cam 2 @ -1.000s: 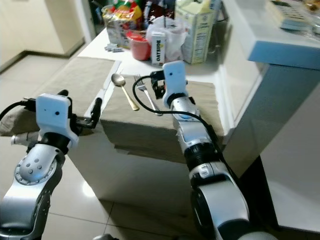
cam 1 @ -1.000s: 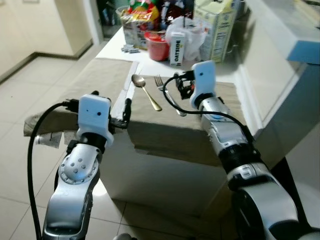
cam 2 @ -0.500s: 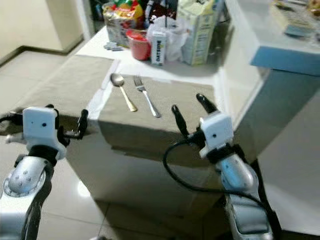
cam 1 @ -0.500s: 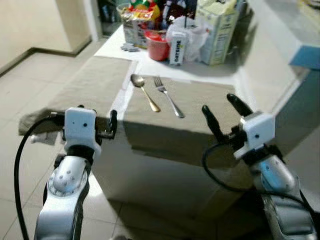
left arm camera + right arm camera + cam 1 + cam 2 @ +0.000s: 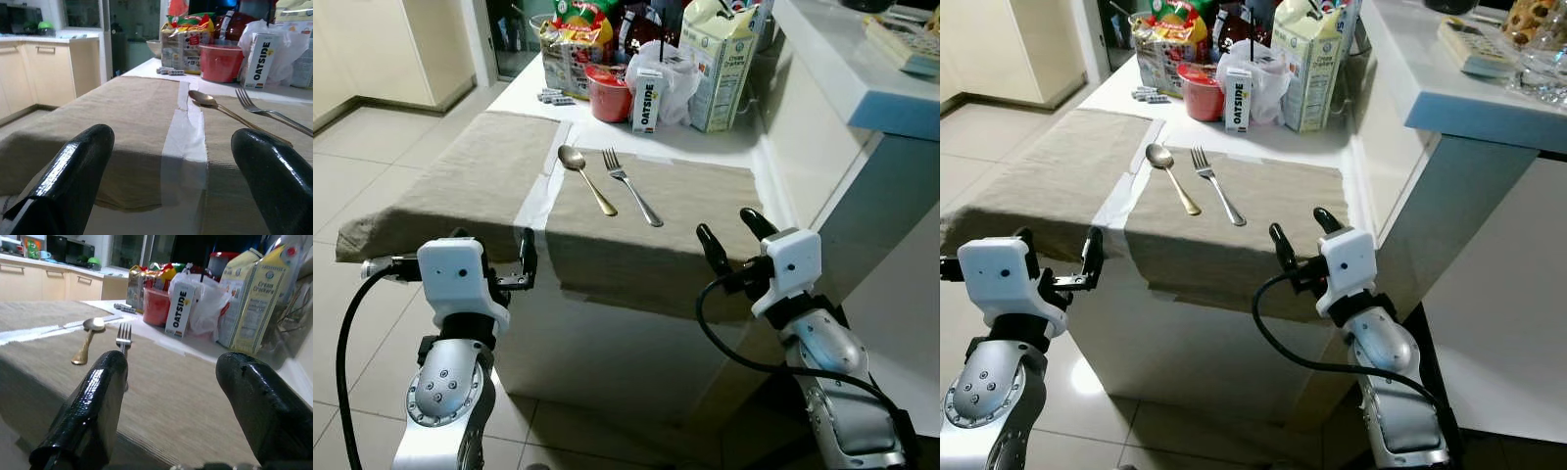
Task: Setting the table
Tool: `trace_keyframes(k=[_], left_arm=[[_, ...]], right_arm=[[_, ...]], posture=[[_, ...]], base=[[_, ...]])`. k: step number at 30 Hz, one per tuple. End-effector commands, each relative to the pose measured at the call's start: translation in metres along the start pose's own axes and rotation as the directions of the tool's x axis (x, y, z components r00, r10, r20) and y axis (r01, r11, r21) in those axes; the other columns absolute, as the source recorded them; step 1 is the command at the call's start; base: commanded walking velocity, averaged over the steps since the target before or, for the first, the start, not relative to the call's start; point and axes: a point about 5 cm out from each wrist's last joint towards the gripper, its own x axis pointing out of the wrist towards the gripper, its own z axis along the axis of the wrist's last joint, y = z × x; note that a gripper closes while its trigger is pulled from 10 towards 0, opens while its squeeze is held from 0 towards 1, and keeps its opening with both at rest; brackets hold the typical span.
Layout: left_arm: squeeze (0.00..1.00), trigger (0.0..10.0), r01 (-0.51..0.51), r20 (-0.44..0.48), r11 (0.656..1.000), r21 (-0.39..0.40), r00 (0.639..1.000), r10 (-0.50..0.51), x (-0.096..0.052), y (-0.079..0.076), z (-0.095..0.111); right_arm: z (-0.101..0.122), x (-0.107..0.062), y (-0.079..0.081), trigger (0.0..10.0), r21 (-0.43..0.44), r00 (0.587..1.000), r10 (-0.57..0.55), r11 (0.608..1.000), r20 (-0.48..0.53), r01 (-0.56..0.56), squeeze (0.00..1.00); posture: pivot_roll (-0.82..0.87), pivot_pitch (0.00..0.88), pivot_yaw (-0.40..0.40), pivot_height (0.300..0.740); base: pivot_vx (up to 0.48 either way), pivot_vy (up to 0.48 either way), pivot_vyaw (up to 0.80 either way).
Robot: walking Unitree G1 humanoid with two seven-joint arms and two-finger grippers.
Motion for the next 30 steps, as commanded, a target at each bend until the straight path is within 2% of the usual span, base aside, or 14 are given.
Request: trace_keyframes(k=[1,9,16,25,30], left_arm=[[0.00,10.0,0.000,0.030,1.000,0.007,1.000,-0.001,0.001,-0.002,0.006],[0.00,10.0,0.014,0.049,1.000,0.025,0.999,-0.015,0.006,-0.006,0.009],[0.00,10.0,0.031,0.044,0.998,0.056,0.998,-0.034,0.011,-0.009,0.009],[0.00,10.0,0.056,0.047,0.996,0.065,0.997,-0.059,0.015,-0.010,0.011],[0.00,10.0,0.067,0.043,0.995,0.068,0.997,-0.070,0.015,-0.011,0.011]], right_arm=[[0.002,0.002,-0.001,10.0,-0.015,1.000,-0.009,1.000,0.008,0.009,0.00],[0.009,0.020,0.003,10.0,-0.020,0.999,0.015,1.000,0.047,-0.014,0.00],[0.009,0.034,0.009,10.0,0.007,0.999,0.030,1.000,0.041,-0.030,0.00],[0.018,0.059,0.007,10.0,0.019,0.997,-0.042,0.999,0.072,0.041,0.00],[0.011,0.073,0.000,10.0,0.062,0.994,-0.104,0.993,0.023,0.103,0.00]], posture=[[0.02,0.000,-0.041,0.728],[0.02,0.000,-0.047,0.728],[0.03,0.000,-0.042,0.728],[0.03,0.000,-0.016,0.728],[0.04,0.000,-0.006,0.728]], base=[[0.394,0.274,0.00],[0.387,0.283,0.00],[0.425,0.000,0.00],[0.000,0.000,0.00],[0.000,0.000,0.00]])
